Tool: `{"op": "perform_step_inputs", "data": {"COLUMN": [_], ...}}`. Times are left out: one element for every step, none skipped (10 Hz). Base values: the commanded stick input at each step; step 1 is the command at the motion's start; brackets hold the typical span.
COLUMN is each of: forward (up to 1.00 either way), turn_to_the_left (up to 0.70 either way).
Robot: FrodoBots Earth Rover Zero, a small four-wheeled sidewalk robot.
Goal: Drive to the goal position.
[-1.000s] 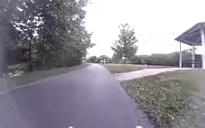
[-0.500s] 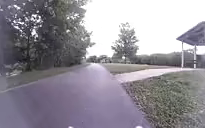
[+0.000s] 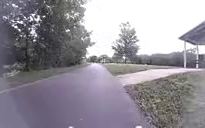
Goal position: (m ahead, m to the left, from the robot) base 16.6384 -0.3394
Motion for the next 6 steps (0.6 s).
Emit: {"op": "perform_step_inputs", "data": {"forward": [0.7,0.7,0.7,0.7,0.7,0.7], "turn_to_the_left": [0.0,0.0,0.0,0.0,0.0,0.0]}}
